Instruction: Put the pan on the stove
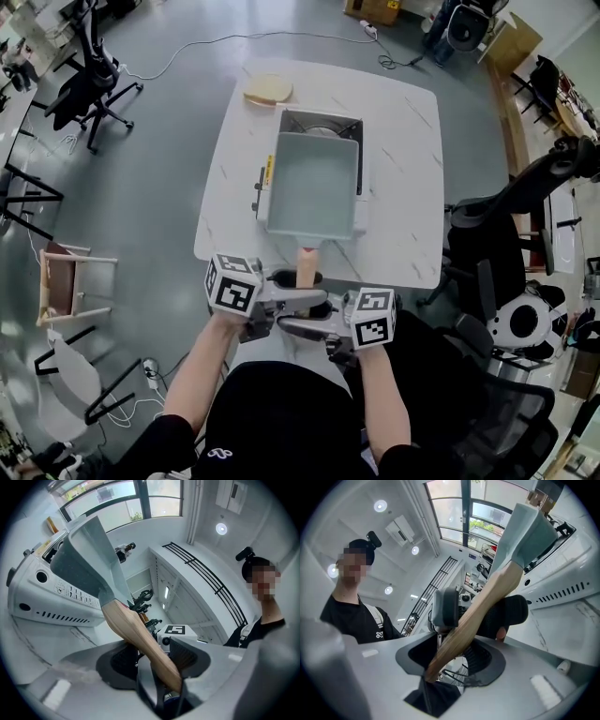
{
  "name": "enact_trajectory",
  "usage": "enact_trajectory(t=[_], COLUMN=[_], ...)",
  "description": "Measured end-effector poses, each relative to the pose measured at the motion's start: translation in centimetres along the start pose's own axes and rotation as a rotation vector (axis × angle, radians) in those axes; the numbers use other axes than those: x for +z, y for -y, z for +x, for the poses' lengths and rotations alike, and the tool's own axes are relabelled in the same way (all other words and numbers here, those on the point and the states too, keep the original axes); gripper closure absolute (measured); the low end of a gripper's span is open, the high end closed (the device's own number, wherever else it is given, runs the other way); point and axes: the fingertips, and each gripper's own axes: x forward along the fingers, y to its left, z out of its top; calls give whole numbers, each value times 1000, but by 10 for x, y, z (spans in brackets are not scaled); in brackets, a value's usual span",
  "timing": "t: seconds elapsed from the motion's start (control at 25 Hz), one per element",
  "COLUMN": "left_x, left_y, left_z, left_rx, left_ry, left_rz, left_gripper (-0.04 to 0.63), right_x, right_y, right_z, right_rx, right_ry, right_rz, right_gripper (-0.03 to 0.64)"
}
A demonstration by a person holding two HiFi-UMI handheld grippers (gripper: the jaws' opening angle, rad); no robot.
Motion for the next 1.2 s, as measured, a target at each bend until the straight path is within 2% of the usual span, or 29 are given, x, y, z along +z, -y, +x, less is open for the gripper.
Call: enact_trajectory(t=[0.72,1.2], left_x=[47,64], left_y=[-47,-69], left_z=[4,8], left_rx=[5,4], left_ry=[-1,-17], left_rz=[-42,-60], left_gripper=[376,376], right_x=[46,64], right_y=[47,70], right_z=[-4,-7], right_rx=[0,-6], right_ry=[-2,7], right_rz=[44,58], right_gripper=[434,433])
